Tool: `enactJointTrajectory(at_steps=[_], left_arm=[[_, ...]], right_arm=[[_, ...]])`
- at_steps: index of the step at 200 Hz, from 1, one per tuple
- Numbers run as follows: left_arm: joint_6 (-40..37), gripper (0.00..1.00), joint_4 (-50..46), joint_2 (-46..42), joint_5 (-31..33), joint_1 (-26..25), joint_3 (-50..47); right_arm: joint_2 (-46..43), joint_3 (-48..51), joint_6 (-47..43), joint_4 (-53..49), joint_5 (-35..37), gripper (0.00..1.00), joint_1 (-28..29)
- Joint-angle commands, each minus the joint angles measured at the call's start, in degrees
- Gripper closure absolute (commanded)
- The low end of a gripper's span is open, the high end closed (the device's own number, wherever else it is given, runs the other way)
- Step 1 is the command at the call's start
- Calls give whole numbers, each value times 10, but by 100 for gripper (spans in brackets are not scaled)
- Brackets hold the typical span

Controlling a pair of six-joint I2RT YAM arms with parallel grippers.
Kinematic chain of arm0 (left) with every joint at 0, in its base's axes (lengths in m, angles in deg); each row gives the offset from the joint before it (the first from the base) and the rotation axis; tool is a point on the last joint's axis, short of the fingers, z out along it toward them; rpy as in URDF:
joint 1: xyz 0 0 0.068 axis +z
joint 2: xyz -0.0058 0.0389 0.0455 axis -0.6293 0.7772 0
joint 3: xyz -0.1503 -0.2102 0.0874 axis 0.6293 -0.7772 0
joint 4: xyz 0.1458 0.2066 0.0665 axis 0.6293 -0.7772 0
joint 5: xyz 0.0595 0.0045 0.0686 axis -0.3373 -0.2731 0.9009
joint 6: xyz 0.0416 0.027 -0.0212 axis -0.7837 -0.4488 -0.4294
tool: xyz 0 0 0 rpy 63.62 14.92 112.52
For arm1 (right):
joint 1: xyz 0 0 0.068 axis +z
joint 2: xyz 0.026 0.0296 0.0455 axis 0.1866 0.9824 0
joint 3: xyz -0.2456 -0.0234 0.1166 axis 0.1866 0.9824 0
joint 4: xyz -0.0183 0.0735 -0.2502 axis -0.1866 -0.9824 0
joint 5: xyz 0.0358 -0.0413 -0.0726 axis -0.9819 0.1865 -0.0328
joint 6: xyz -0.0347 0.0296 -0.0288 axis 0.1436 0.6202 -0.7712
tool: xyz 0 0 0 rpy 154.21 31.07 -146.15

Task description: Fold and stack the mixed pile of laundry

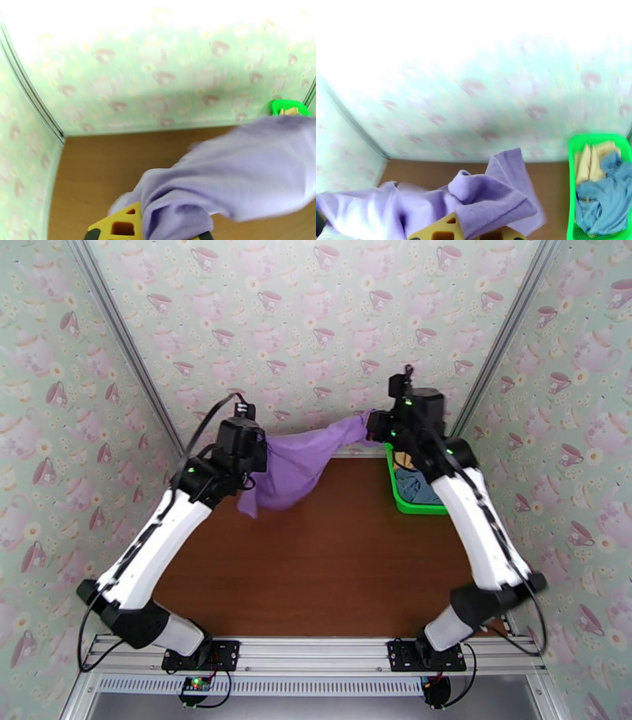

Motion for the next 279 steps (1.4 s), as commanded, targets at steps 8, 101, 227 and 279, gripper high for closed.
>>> enactJointTrajectory(at_steps=[8, 101, 227, 279], left_arm=[[-39, 100, -22, -66, 6, -9, -18], [-121, 92, -21, -135, 19, -41, -50], [-182, 0, 45, 531, -13, 26, 424], [-75, 3, -4, 294, 28, 6, 120]], right_arm=[[-65, 111, -17, 27, -46, 100, 32], [-209, 255, 46, -6, 40, 100, 123], [-103, 646, 295, 97, 355, 53, 99], [-86, 553, 113, 93, 276, 15, 95]])
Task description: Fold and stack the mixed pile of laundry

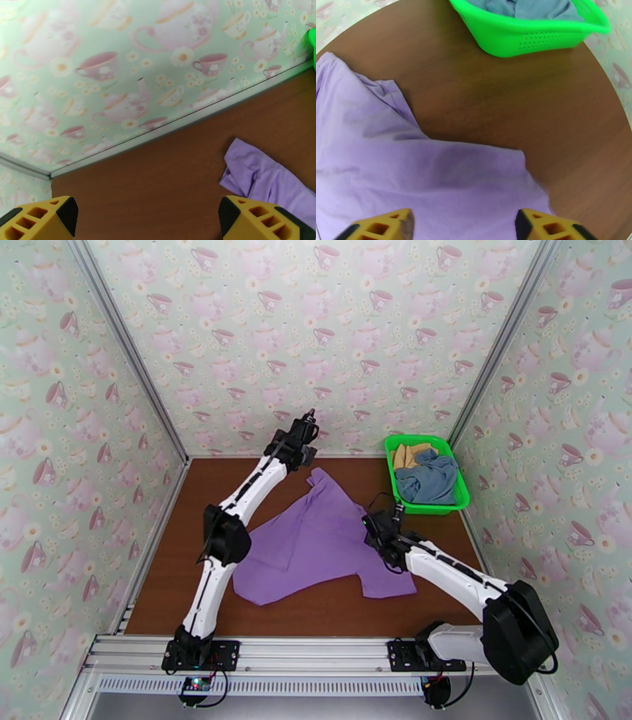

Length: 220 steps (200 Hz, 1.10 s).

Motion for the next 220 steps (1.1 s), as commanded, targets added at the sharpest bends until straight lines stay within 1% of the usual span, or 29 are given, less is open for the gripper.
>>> enactJointTrajectory(at_steps=[1, 7, 17, 30, 45, 52, 63, 72, 76, 84, 93, 105, 122, 157, 196, 220], left_arm=[[94, 3, -66, -145, 21, -7, -131], [131, 6, -89, -179, 3, -7, -173], [190, 11, -126, -223, -50, -6, -239], [260, 20, -157, -268, -114, -7, -327], [311, 31, -145, -300, -208, -14, -421], [325, 32, -128, -307, -230, -26, -458], [340, 32, -101, -306, -231, -53, -499], [349, 32, -90, -289, -229, -72, -514], [352, 33, -88, -279, -230, -80, -516], [358, 40, -89, -257, -228, -92, -517], [365, 42, -88, -234, -217, -105, -517], [375, 45, -93, -207, -208, -115, -519], [385, 46, -92, -186, -206, -119, -532], [402, 48, -89, -181, -196, -119, -564], [404, 63, -82, -160, -189, -120, -582], [404, 70, -79, -153, -189, -120, -589]], right_arm=[[11, -73, -111, 14, -49, 15, -2], [21, -90, -134, 12, -69, 13, -3], [40, -121, -171, 9, -101, 13, -3], [71, -158, -201, 4, -137, 16, -4], [109, -201, -211, -11, -168, 22, -5], [123, -215, -209, -17, -180, 25, -5], [137, -222, -199, -15, -199, 30, -5], [143, -217, -187, -5, -213, 33, -6], [145, -213, -182, 0, -219, 34, -5], [147, -205, -173, 7, -232, 38, -6], [146, -195, -164, 11, -239, 41, -5], [141, -177, -156, 15, -245, 43, -6], [127, -151, -152, 20, -245, 45, -5], [103, -115, -149, 23, -233, 46, -6], [96, -108, -149, 23, -233, 51, -5], [87, -105, -150, 19, -229, 53, -6]])
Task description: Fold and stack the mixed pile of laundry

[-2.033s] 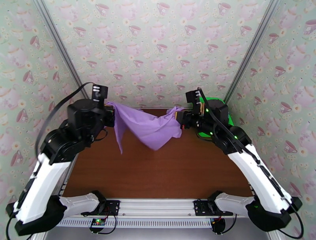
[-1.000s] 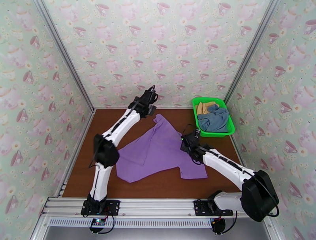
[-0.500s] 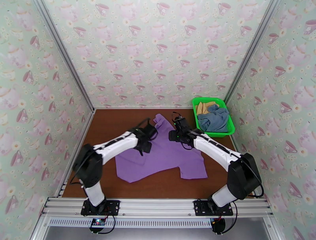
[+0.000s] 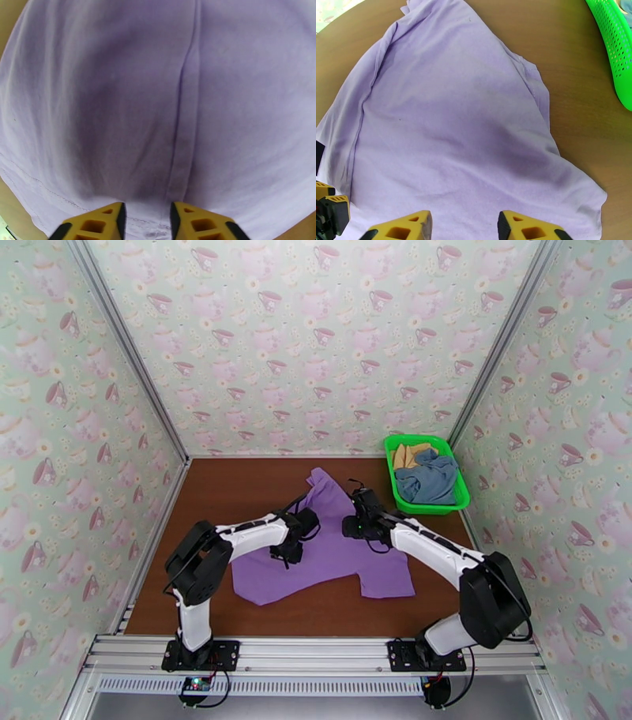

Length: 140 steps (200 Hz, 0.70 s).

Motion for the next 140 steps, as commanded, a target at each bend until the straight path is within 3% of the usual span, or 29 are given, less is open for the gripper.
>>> enactJointTrajectory(at_steps=[1, 17, 39, 61, 99, 140], left_arm=[[6, 71, 6, 17, 9, 3, -12], [5, 78, 11, 13, 6, 3, -17], [5, 100, 5, 4, 15, 4, -16], [-3, 100, -36, -17, 48, 8, 12], [-48, 100, -151, -69, 135, 41, 126], [-96, 90, -185, -91, 129, 85, 204]], right_arm=[[-20, 9, 5, 1, 3, 53, -3], [-28, 10, 2, -3, 10, 56, -3], [-39, 12, 1, -9, 17, 61, -5], [-48, 15, -3, -11, 23, 67, -14], [-24, 35, 3, 6, 18, 67, -46], [36, 80, 38, 39, -35, 49, -47]])
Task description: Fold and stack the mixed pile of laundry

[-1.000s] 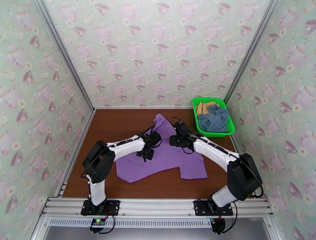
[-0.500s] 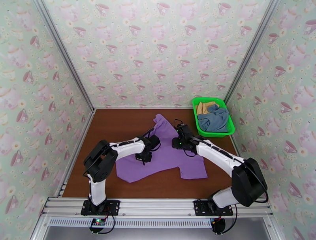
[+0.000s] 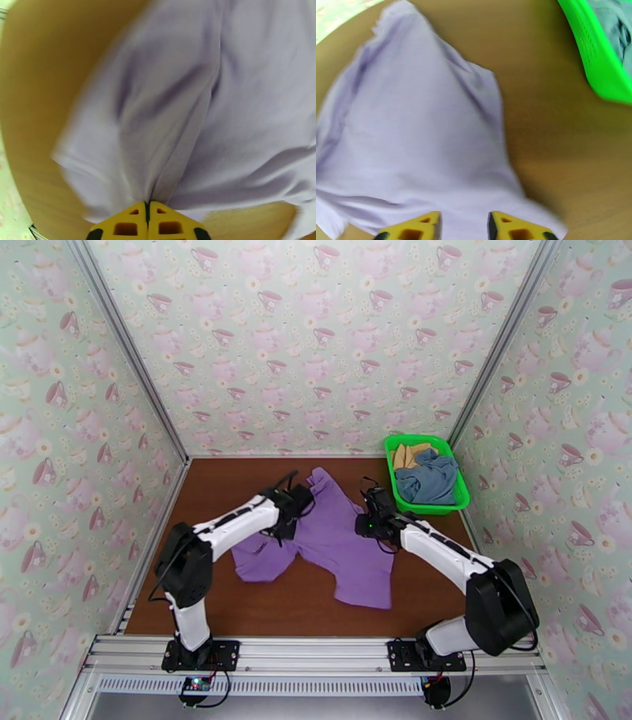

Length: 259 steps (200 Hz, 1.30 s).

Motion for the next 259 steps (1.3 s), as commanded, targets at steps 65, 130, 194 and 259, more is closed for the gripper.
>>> enactJointTrajectory(at_steps=[65, 130, 194, 259], left_arm=[[-37, 86, -6, -11, -19, 27, -40], [-41, 64, 2, -45, -19, 42, -78], [-40, 38, 29, -50, -51, 52, -125], [-36, 30, 11, -99, -43, 43, -170]], right_arm=[[89, 121, 87, 77, -78, 86, 51], [22, 125, 110, -21, -3, 100, 50], [-54, 96, 119, -81, 44, 100, 21], [-47, 97, 116, -70, 36, 100, 18]])
